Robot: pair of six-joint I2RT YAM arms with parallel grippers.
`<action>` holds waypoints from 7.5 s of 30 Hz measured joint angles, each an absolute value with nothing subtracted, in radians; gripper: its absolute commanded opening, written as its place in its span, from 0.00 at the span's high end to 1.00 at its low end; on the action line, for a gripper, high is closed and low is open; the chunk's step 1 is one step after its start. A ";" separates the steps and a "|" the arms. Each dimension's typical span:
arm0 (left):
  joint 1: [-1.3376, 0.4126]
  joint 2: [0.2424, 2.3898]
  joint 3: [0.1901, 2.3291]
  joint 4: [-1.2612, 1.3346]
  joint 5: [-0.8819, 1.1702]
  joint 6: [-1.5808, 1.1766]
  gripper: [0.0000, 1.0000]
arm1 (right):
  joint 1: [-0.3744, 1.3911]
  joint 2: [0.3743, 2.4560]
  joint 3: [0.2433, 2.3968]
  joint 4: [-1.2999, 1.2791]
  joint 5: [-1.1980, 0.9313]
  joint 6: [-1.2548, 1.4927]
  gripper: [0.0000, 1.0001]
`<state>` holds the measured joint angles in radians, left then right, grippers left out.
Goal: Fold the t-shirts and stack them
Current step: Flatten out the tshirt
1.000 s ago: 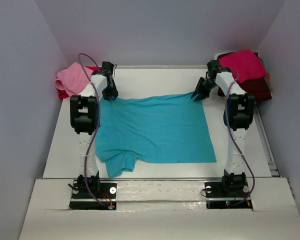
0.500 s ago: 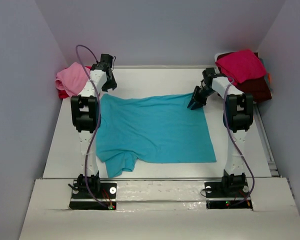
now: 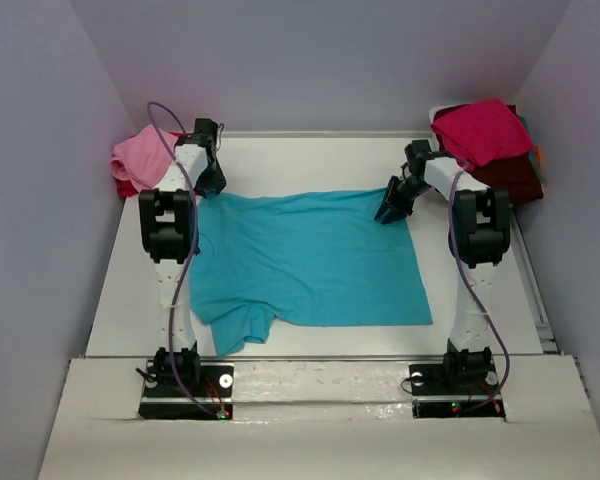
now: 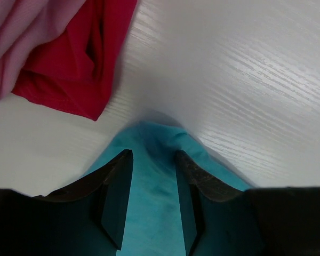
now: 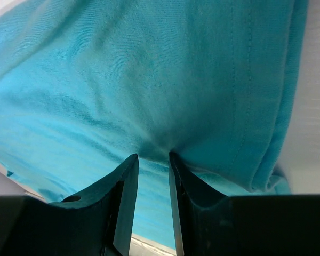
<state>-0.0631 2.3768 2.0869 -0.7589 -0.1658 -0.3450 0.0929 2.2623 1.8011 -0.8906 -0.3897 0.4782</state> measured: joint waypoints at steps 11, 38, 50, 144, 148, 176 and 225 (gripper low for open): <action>-0.060 2.404 2.103 -0.760 -0.145 -0.345 0.87 | 0.093 2.252 1.783 -0.878 -0.390 0.474 0.64; -0.061 1.990 1.787 -0.802 -0.022 -0.350 0.94 | 0.093 2.220 1.723 -0.864 -0.374 0.464 0.64; -0.146 1.836 1.548 -0.793 0.059 -0.379 0.94 | 0.093 2.190 1.704 -0.892 -0.325 0.443 0.64; -0.221 1.675 1.175 -0.644 -0.015 -0.410 0.94 | 0.093 2.148 1.654 -0.895 -0.313 0.437 0.64; -0.221 1.692 1.221 -0.654 -0.018 -0.404 0.94 | 0.093 2.148 1.654 -0.895 -0.310 0.437 0.64; -0.088 2.197 2.163 -0.811 -0.175 -0.343 0.94 | 0.093 2.153 1.654 -0.901 -0.275 0.434 0.64; -0.070 1.989 1.842 -0.643 0.009 -0.358 0.14 | 0.093 2.196 1.929 -0.908 -0.201 0.505 0.65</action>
